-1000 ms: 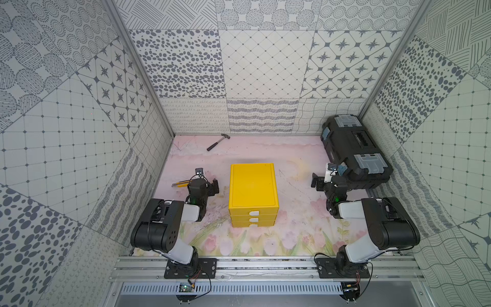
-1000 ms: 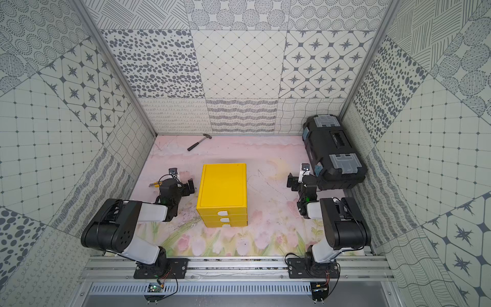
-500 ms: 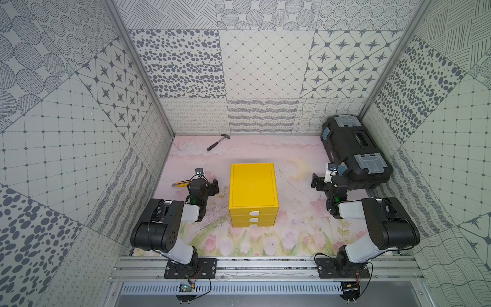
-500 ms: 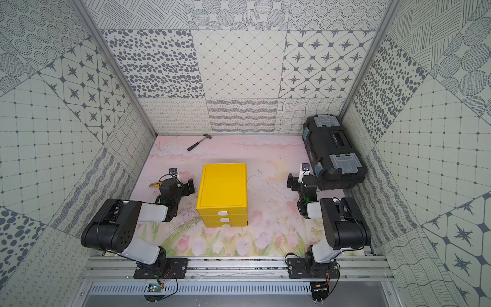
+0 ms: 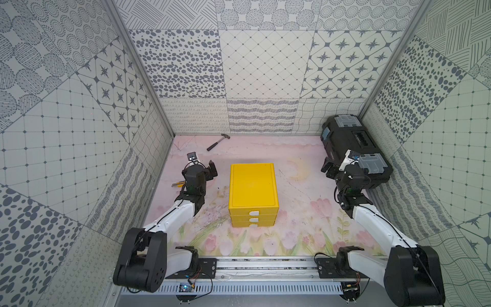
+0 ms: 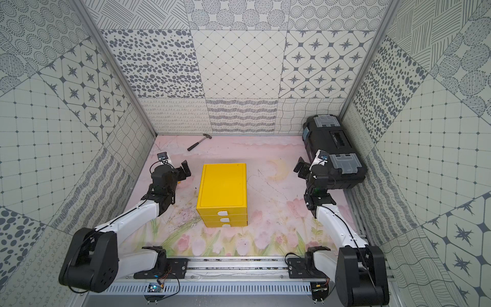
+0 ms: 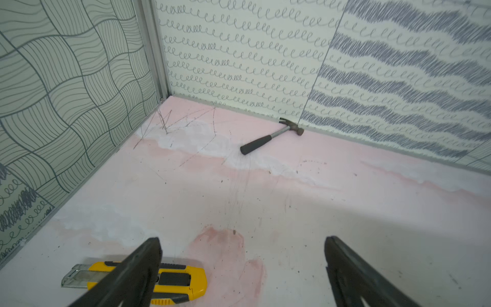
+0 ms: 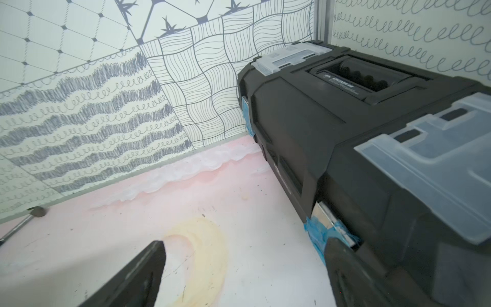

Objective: Take the seed bags out of the drawer
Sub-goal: Move the storage box to the center of the board.

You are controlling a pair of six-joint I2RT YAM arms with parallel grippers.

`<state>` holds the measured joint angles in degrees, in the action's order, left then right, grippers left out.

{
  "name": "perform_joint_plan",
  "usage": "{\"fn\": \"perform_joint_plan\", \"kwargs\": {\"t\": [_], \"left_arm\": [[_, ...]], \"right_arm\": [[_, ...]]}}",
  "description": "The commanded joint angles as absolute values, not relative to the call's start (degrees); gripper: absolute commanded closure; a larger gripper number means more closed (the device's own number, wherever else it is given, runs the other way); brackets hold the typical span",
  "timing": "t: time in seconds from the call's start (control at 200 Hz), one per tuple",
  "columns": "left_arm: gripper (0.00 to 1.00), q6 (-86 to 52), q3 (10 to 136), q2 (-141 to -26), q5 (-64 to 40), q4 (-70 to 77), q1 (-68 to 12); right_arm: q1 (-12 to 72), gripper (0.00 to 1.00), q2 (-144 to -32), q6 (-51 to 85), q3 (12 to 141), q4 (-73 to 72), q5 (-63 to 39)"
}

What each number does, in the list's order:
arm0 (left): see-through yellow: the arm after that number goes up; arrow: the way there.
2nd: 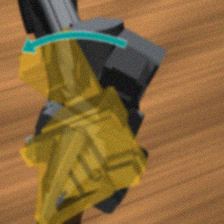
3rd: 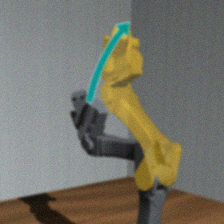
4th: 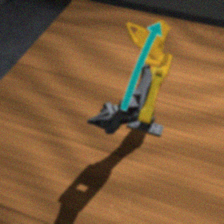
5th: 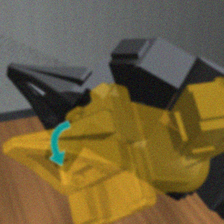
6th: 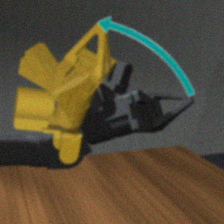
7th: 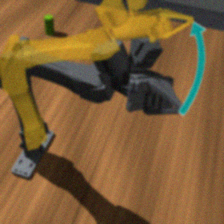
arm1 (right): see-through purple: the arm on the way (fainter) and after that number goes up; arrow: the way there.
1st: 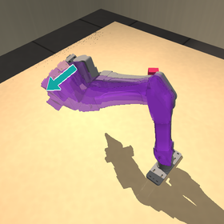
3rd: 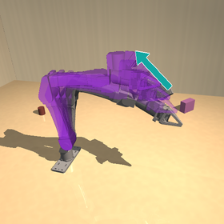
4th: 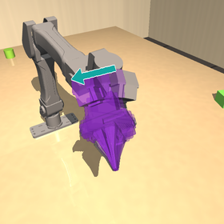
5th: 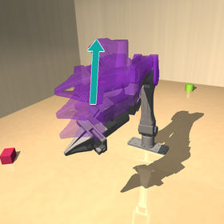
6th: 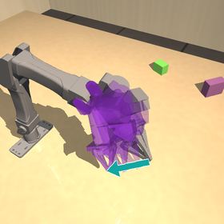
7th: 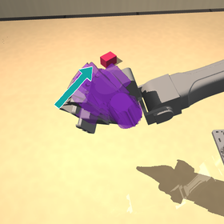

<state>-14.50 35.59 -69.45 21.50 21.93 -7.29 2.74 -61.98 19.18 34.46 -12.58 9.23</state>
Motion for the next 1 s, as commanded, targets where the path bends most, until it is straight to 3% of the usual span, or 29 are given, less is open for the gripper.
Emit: {"fn": "perform_joint_plan", "kwargs": {"t": [0.0, 0.025, 0.135, 0.205, 0.31, 0.59, 0.811, 0.876, 0.961, 0.996], "left_arm": [[0.05, -34.1, 39.9, -59.0, 23.0, -7.1, -8.7], [0.10, -35.4, 40.1, -57.4, 20.0, -10.2, -8.7], [0.55, -39.9, 39.5, -51.9, 5.4, -18.7, -8.8], [0.77, -42.5, 37.8, -50.1, 0.0, -23.2, -9.3], [1.00, -45.3, 34.6, -49.8, -5.4, -27.8, -10.3], [1.00, -50.6, 26.8, -49.1, -5.4, -26.2, -18.5], [1.00, -52.7, 24.4, -49.8, -5.9, -26.0, -21.1], [1.00, -53.5, 23.4, -49.2, -6.6, -26.0, -21.7], [1.00, -54.7, 22.0, -47.4, -7.6, -27.4, -23.0], [0.93, -55.5, 21.4, -46.5, -7.7, -28.6, -23.7]], "right_arm": [[2.6, 0.17, -58.9, 27.4, 38.1, 2.2, -2.5], [2.5, 0.21, -58.4, 28.2, 38.6, 3.8, -5.1], [3.6, 0.38, -56.7, 32.9, 38.3, 8.1, -13.4], [6.7, 0.48, -56.5, 34.5, 36.9, 9.7, -15.8], [15.1, 0.56, -56.5, 35.0, 34.2, 12.0, -14.3], [34.7, 0.81, -58.0, 40.1, 26.0, 11.2, -6.1], [46.4, 0.87, -55.8, 46.8, 17.2, 1.6, -4.5], [50.5, 0.86, -55.6, 48.2, 15.2, -1.2, -3.0], [55.6, 0.72, -55.8, 48.8, 13.7, -4.7, -1.0], [57.8, 0.68, -55.9, 48.7, 13.4, -5.0, 0.6]]}}
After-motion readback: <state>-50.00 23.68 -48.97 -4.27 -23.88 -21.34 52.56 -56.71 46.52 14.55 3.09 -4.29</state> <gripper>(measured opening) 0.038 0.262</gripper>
